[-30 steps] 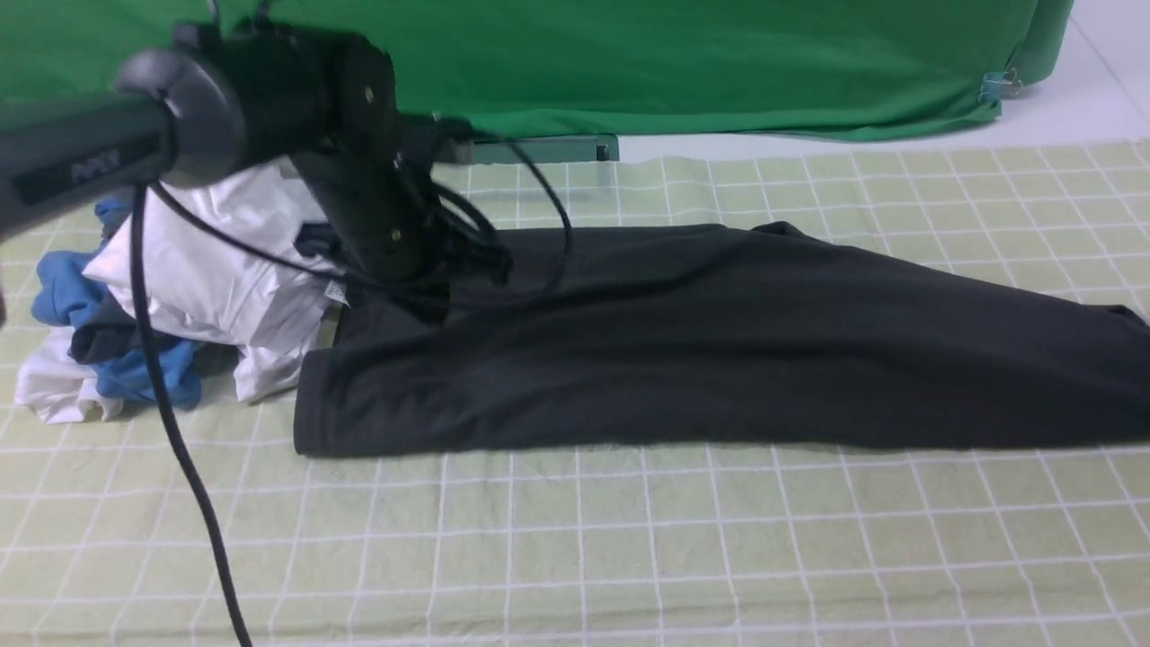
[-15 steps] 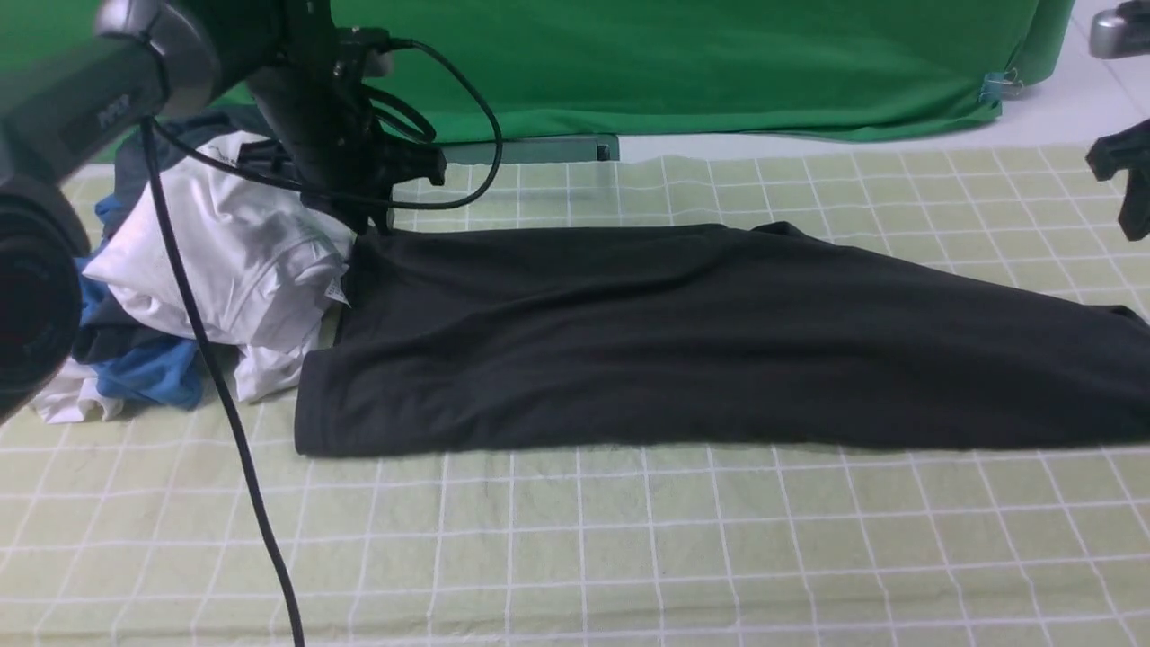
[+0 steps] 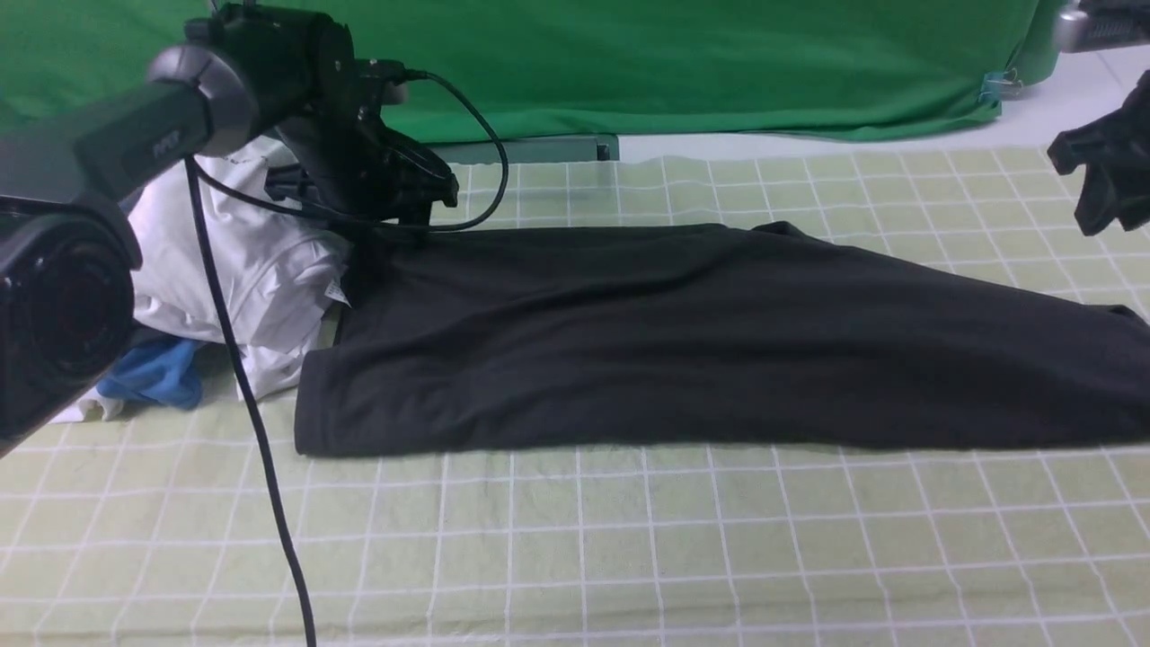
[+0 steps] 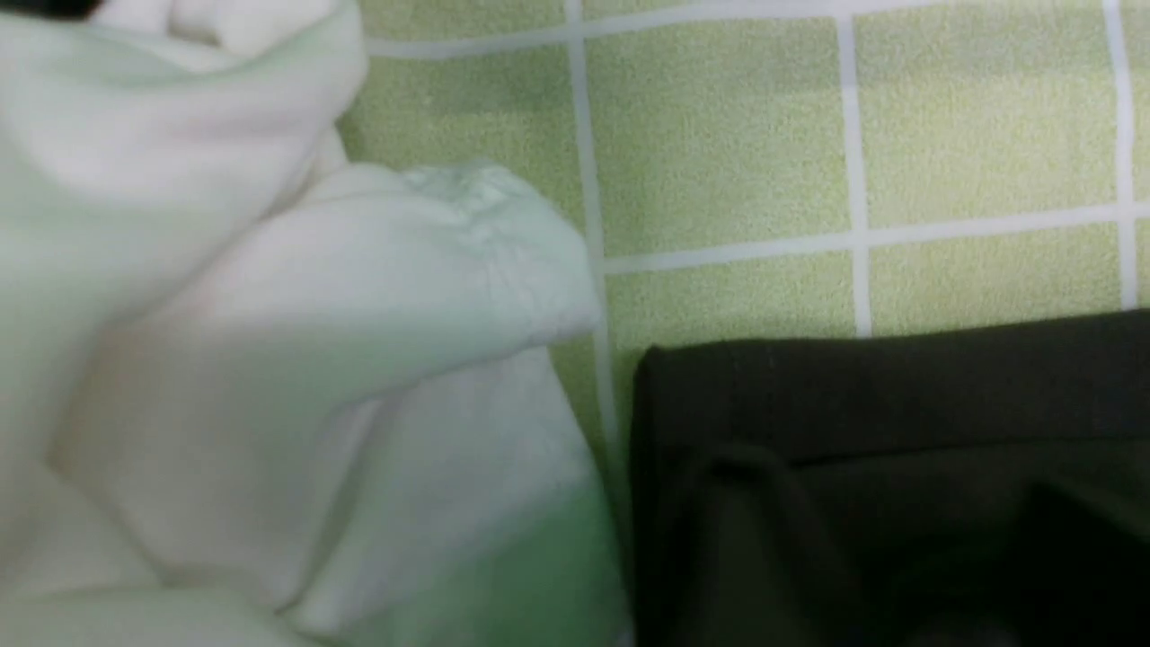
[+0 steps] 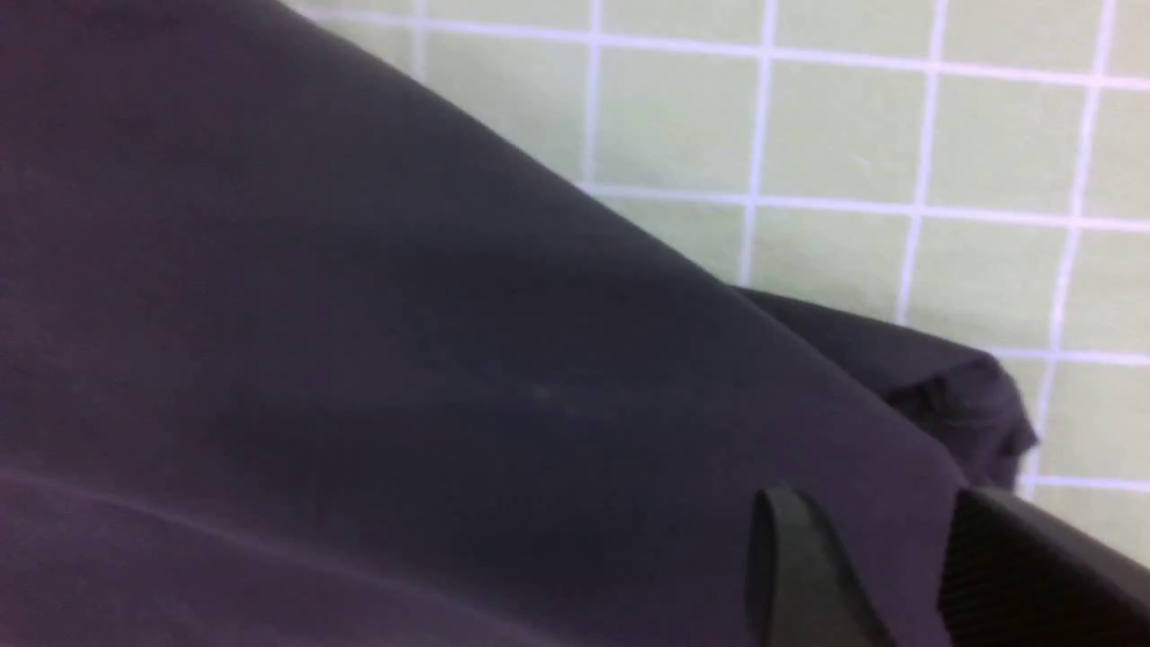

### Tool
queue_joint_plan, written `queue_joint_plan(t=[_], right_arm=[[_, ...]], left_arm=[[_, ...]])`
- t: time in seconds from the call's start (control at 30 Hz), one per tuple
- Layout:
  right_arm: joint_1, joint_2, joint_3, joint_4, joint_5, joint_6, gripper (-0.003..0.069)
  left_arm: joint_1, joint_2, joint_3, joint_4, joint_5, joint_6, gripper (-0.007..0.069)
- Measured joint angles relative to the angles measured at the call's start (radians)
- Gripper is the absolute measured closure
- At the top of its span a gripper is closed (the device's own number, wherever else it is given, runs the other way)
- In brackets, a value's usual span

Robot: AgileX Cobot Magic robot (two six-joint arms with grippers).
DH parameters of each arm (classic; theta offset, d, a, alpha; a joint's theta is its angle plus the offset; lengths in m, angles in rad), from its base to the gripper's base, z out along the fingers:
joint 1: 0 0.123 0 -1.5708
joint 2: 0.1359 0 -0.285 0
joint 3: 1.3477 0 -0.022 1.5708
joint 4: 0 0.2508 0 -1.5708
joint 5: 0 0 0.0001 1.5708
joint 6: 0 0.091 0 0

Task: Fold a long-sleeved shirt over a green coffee tablecloth.
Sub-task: 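Pull the folded dark garment lengthwise by its ends to straighten it flat on the table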

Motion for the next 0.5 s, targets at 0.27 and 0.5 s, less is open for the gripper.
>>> queue_joint_plan(t=[0.27,0.5], right_arm=[[0.016,0.000,0.000,0.022,-0.053,-0.024,0.0419],[0.116,0.000,0.000,0.029,-0.190,-0.135,0.0419]], left_arm=[[0.005,0.000,-0.049,-0.001,0.047,0.029,0.0602],[0.051,-0.001,-0.220,-0.017,0.171,0.013,0.0603]])
